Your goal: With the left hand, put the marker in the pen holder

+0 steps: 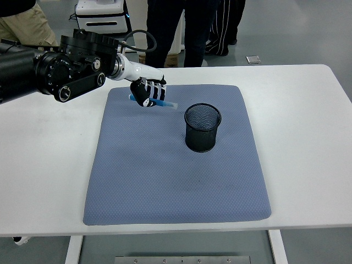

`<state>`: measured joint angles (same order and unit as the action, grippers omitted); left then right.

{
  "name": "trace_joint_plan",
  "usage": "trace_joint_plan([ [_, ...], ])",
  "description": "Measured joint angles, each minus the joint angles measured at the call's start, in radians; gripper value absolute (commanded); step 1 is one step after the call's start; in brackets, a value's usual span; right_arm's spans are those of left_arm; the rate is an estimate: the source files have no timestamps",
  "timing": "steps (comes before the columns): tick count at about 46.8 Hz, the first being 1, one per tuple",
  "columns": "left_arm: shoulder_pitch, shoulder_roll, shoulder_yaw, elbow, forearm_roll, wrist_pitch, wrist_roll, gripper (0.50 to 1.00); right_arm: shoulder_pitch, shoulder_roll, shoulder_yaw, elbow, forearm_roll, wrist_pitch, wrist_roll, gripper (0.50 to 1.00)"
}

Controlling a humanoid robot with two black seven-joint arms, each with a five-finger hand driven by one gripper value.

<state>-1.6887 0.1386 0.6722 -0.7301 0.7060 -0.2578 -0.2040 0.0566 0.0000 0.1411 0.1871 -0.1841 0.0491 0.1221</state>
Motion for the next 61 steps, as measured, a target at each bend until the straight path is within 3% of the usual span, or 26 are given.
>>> trace_joint_plan([
  [26, -0.004, -0.015, -0.081, -0.001, -0.083, 0.002, 0.000, 0.500, 0.000, 0.000, 0.000, 0.000, 0.000, 0.000, -0.001, 1.000],
  [61, 0.000, -0.103, -0.172, -0.003, -0.201, 0.002, 0.004, 0.500, 0.000, 0.000, 0.000, 0.000, 0.000, 0.000, 0.000, 1.000],
])
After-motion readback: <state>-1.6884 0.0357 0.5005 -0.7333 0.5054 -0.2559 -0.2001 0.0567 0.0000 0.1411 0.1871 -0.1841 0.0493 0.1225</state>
